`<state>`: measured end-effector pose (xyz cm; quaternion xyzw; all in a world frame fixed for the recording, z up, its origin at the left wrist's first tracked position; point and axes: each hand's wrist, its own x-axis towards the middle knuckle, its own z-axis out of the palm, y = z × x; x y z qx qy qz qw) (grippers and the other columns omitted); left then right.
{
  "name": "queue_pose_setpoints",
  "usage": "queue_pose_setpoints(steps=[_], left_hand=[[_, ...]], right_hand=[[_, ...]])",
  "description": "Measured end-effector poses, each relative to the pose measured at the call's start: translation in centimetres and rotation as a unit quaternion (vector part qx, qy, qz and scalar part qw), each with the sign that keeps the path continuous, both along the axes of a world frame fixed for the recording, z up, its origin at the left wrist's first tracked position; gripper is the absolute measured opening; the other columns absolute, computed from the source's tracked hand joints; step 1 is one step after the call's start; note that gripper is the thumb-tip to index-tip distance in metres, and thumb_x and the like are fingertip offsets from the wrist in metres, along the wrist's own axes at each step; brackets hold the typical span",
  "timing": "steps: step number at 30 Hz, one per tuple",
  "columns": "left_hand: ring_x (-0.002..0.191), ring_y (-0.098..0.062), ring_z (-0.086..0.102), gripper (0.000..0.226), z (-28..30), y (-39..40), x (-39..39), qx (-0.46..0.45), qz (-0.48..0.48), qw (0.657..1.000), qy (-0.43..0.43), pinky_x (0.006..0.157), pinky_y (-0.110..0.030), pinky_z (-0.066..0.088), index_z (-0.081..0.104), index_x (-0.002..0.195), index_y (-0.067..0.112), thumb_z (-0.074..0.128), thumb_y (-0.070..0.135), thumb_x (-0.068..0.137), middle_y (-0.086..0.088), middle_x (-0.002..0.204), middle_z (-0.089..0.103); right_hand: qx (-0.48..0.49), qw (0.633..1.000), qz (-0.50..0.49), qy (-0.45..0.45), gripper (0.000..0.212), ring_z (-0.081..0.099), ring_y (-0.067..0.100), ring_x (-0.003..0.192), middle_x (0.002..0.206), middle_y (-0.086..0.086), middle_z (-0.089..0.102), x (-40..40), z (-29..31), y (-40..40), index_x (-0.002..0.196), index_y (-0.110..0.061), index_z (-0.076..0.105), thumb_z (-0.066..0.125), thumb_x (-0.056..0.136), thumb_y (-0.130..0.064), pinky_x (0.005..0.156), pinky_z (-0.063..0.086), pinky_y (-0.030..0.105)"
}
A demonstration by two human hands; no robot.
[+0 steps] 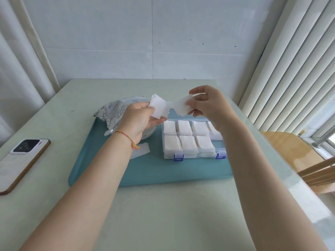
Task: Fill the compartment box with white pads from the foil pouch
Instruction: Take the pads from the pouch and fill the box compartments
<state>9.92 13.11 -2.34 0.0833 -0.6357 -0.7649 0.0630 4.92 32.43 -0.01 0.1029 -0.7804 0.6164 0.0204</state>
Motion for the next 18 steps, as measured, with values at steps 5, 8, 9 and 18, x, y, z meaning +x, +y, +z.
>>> queue_pose_setpoints(steps=[5,8,9,18], left_hand=[[0.081,-0.036,0.071,0.025,0.0,0.1,0.0,0.001,-0.035,0.999,-0.025,0.068,-0.031,0.061,0.063,0.105,-0.007,0.04,-0.009,0.096,-0.032,0.112,0.064],[0.084,-0.036,0.07,0.031,0.3,0.4,0.3,0.037,-0.098,0.994,-0.033,0.07,-0.032,0.061,0.061,0.112,-0.013,0.036,-0.007,0.096,-0.031,0.107,0.066],[0.085,-0.035,0.07,0.031,0.4,0.5,0.5,0.043,-0.115,0.992,-0.037,0.071,-0.032,0.061,0.062,0.11,-0.011,0.035,-0.006,0.096,-0.028,0.103,0.068],[0.087,-0.033,0.072,0.023,0.6,0.8,0.7,0.051,-0.169,0.984,-0.029,0.076,-0.031,0.06,0.063,0.11,-0.003,0.046,0.009,0.101,-0.023,0.102,0.071]], right_hand=[[-0.044,0.998,0.054,-0.003,0.011,0.062,0.019,0.063,0.076,0.007,0.07,0.1,0.5,0.5,0.084,-0.008,0.065,0.067,0.086,0.003,0.059,0.05,0.025],[-0.02,0.995,0.102,-0.004,0.009,0.059,0.018,0.063,0.078,0.008,0.069,0.6,0.5,-0.2,0.083,-0.008,0.068,0.068,0.087,0.001,0.06,0.049,0.026],[0.002,0.995,0.104,-0.001,0.009,0.058,0.018,0.061,0.076,0.008,0.069,0.8,0.4,-0.6,0.083,-0.008,0.069,0.068,0.087,0.0,0.06,0.049,0.027],[0.071,0.996,0.037,0.049,0.005,0.048,0.005,0.046,0.069,0.002,0.061,1.5,0.0,-2.1,0.086,-0.006,0.067,0.071,0.086,-0.009,0.047,0.04,0.019]])
